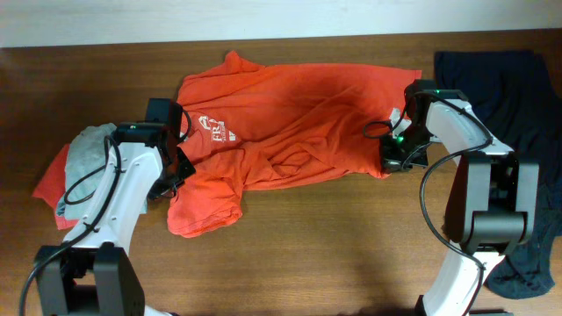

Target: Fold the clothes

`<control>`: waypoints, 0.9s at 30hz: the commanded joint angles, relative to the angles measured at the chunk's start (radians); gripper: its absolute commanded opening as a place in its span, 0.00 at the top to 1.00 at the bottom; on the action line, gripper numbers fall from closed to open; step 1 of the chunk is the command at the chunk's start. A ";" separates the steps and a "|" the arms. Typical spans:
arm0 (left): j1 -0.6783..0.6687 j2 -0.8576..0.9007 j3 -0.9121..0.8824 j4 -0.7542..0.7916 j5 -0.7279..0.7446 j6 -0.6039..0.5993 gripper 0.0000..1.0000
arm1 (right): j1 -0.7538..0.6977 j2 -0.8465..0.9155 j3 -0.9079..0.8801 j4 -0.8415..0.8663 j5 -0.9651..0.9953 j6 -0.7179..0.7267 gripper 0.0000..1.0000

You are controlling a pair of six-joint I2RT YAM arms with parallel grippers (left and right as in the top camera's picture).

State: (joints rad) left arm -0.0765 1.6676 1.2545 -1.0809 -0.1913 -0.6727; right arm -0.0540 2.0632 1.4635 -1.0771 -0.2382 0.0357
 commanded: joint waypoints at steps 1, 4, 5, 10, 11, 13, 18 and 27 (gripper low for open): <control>-0.002 -0.017 -0.005 -0.001 -0.008 0.015 1.00 | -0.005 -0.015 0.008 -0.053 -0.013 -0.032 0.96; -0.001 -0.017 -0.005 0.005 -0.015 0.016 1.00 | -0.005 -0.140 0.008 -0.113 -0.013 -0.040 0.96; -0.002 -0.017 -0.005 0.007 -0.015 0.016 1.00 | -0.005 -0.192 0.008 -0.116 -0.013 -0.040 0.96; -0.002 -0.017 -0.005 0.007 -0.015 0.016 1.00 | -0.006 -0.468 0.008 -0.087 -0.012 -0.039 0.96; -0.002 -0.017 -0.005 0.007 -0.015 0.016 1.00 | -0.005 -0.500 0.008 -0.073 -0.010 -0.039 0.96; -0.002 -0.017 -0.005 0.007 -0.015 0.016 1.00 | -0.005 -0.555 0.008 -0.035 0.015 -0.028 0.96; -0.002 -0.017 -0.005 0.006 -0.014 0.016 1.00 | -0.006 -0.500 0.008 0.056 0.086 -0.019 0.93; -0.002 -0.017 -0.005 0.003 -0.015 0.016 1.00 | -0.007 -0.222 0.008 0.046 0.219 -0.006 0.51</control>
State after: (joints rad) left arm -0.0765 1.6676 1.2545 -1.0767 -0.1917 -0.6727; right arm -0.0540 1.8275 1.4723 -0.9993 -0.0971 0.0162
